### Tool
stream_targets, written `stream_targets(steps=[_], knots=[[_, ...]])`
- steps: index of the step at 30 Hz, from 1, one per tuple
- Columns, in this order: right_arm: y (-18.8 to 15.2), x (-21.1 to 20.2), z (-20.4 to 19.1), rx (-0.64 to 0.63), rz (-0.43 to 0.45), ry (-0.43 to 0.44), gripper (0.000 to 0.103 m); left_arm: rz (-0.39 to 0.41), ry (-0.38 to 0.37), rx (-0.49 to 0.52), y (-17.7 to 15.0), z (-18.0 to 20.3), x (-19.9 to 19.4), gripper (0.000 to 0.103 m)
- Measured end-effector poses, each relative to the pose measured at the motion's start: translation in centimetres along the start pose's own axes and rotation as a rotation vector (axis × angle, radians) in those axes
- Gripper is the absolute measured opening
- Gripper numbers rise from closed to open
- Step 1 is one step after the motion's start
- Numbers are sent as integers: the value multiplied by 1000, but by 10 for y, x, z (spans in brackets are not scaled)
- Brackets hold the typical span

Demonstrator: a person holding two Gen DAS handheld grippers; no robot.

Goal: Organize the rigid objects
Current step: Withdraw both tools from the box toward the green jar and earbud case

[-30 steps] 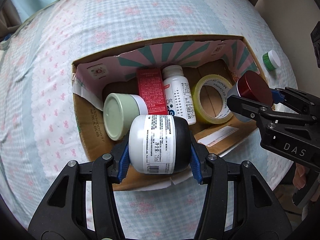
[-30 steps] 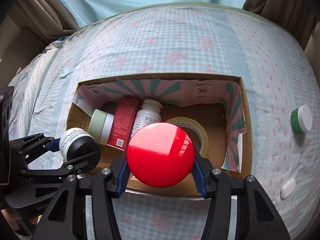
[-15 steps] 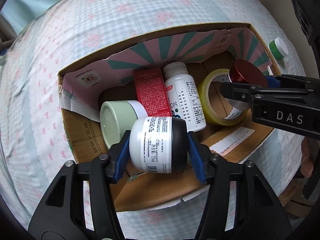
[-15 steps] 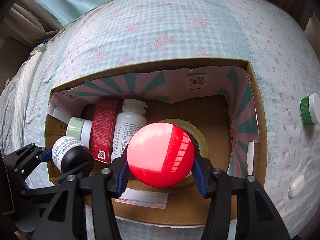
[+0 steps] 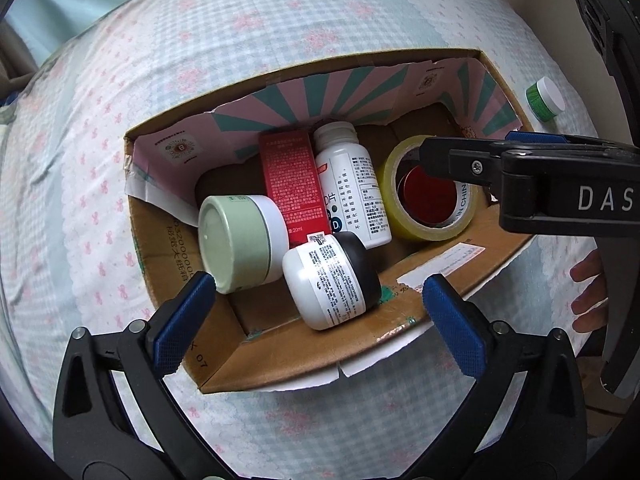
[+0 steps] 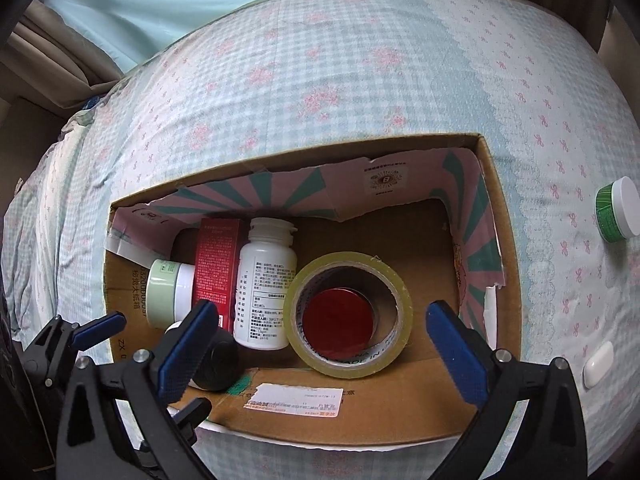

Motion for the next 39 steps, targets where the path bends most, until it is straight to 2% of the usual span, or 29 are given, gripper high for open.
stream_targets(steps=[13, 18, 22, 28, 31, 39], knots=[[-15, -47, -11, -27, 45, 7, 103, 61, 17, -61, -21, 1, -55, 103], [-26, -86, -19, -62, 76, -4, 103, 96, 22, -80, -33, 7, -91, 103], [-37, -128, -17, -75, 116, 5, 103, 155, 25, -89, -37, 13, -132, 103], [-63, -192, 6, -62, 148, -35, 103, 232, 4, -73, -34, 31, -181, 103], [-76, -224, 23, -56, 192, -96, 103, 267, -1, -29, -23, 51, -197, 103], [-111, -277, 91, 79, 256, -232, 103, 296, -73, 111, 25, 126, -203, 103]])
Point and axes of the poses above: each gripper's, at about its wrist camera, not at the fingertips, and x roughly the way its jaws point, z to its right, y to its top, the point moved 1 cm from there along x, roughly the way its jaws point, and after that the axes turned 5 degrees about y, right-handed, at the moved point
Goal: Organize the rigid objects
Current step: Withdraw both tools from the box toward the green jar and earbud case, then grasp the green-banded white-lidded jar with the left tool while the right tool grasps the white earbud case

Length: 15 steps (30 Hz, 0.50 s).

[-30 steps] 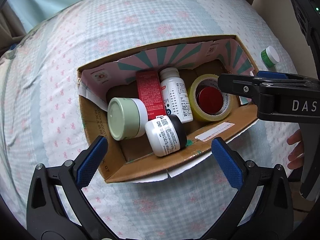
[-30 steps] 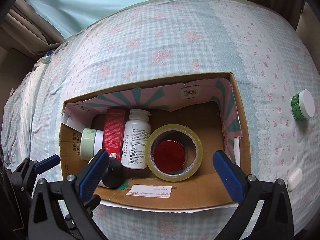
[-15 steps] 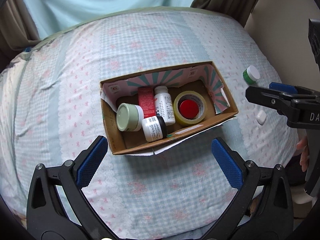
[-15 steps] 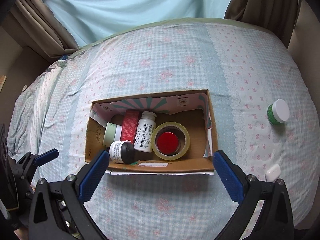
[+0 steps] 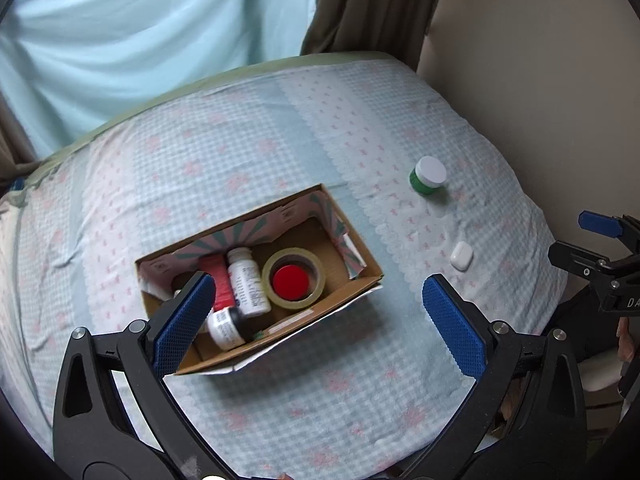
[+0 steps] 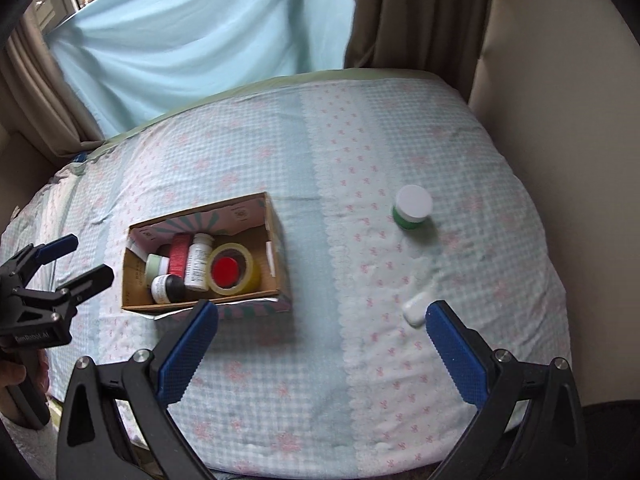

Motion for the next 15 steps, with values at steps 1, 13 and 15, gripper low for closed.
stream_targets(steps=[1, 13, 15], knots=[[-3, -1, 10, 15, 6, -6, 103, -2, -5, 21, 6, 10, 5, 103], [-44, 42, 119, 160, -69, -89, 103, -122, -62, 253, 58, 124, 109, 103], [-51, 57, 132, 208, -96, -88, 103, -153, -68, 276, 69, 139, 131, 103]])
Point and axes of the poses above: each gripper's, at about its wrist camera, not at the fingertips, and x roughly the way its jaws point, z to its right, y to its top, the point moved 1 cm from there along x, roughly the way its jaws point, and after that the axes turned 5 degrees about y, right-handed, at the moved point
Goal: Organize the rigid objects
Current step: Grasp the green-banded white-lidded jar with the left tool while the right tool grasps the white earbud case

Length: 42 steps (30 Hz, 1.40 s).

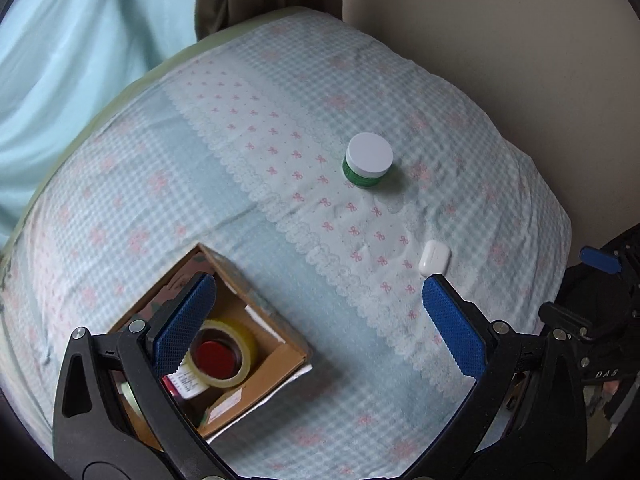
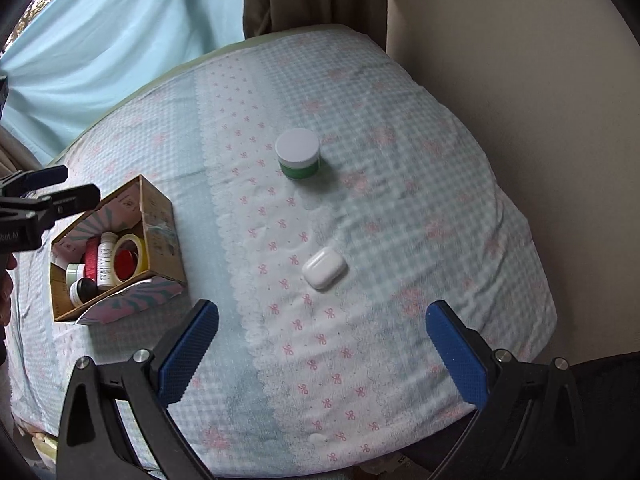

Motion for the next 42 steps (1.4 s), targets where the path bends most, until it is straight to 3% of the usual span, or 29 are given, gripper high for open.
stream_targets(steps=[12, 14, 18, 22, 31, 35, 38, 42], knots=[[4, 103, 24, 442, -81, 13, 101, -138, 15, 243, 87, 61, 135, 103], [7, 118, 22, 483, -90, 2, 95, -146, 12, 282, 94, 69, 156, 103], [9, 143, 21, 583, -71, -50, 93, -142, 13, 338, 106, 81, 193, 103], [10, 169, 18, 643, -56, -124, 79, -131, 11, 377, 109, 91, 224, 103], [6, 211, 16, 729, -67, -172, 64, -105, -5, 429, 112, 105, 262, 102], [13, 218, 14, 726, -68, -220, 58, -109, -17, 443, 120, 109, 277, 95], [17, 223, 13, 746, -61, -237, 54, -132, -39, 454, 125, 110, 290, 70], [16, 224, 16, 742, -43, -247, 42, -110, -55, 458, 127, 110, 295, 68]])
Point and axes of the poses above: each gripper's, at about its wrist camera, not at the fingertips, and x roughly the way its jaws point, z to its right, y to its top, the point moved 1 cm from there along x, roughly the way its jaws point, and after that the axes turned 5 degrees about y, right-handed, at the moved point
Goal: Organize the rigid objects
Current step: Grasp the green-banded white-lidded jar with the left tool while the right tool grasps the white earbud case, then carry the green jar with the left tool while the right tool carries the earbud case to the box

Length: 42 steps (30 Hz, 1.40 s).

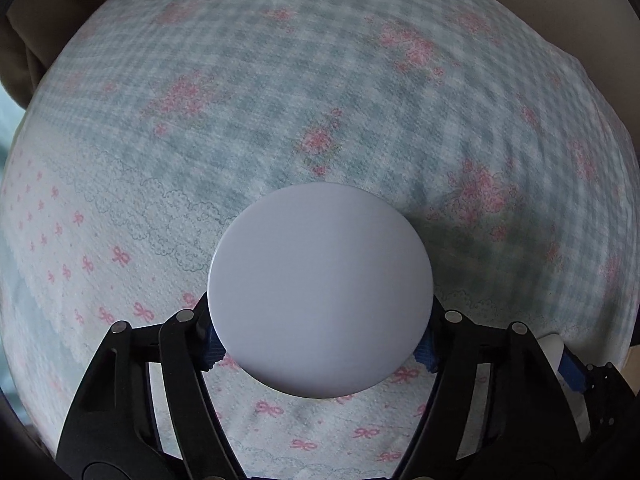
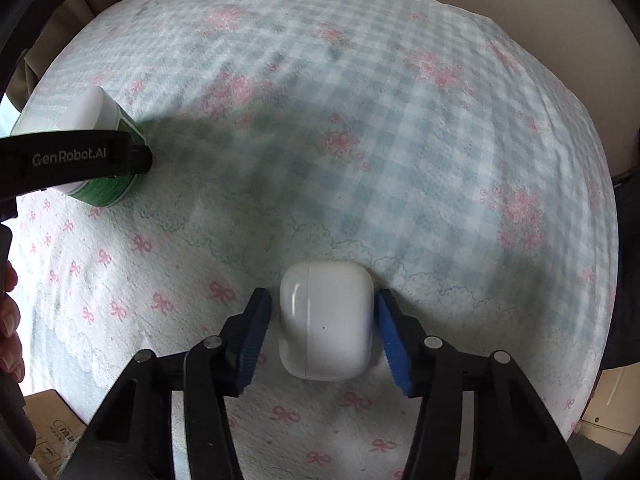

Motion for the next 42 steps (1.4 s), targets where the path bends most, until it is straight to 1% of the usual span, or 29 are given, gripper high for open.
stream_targets(steps=[2, 6, 12, 15, 20, 25, 30, 34, 38, 42], knots=[[5, -1, 7, 19, -1, 28, 41, 7, -1, -2, -3, 0, 0, 68], [9, -2, 11, 0, 0, 41, 41, 11, 4, -9, -13, 2, -3, 68], [5, -12, 24, -7, -1, 71, 41, 49, 8, -41, -24, -3, -35, 68], [15, -26, 36, -19, 7, 81, 41, 66, 10, -64, -27, -6, -52, 68], [26, -50, 42, -43, 27, 123, 41, 86, 15, -122, -34, -11, -87, 68], [38, -95, 46, -94, 85, 165, 41, 125, 24, -205, -50, -21, -137, 68], [37, -149, 39, -169, 149, 198, 41, 176, 51, -275, -74, -30, -200, 68], [34, -189, 25, -247, 192, 226, 41, 211, 64, -351, -99, -48, -254, 68], [26, -232, 8, -344, 223, 267, 41, 251, 72, -416, -135, -60, -306, 68], [9, -269, -9, -436, 224, 315, 41, 297, 94, -495, -180, -71, -352, 68]])
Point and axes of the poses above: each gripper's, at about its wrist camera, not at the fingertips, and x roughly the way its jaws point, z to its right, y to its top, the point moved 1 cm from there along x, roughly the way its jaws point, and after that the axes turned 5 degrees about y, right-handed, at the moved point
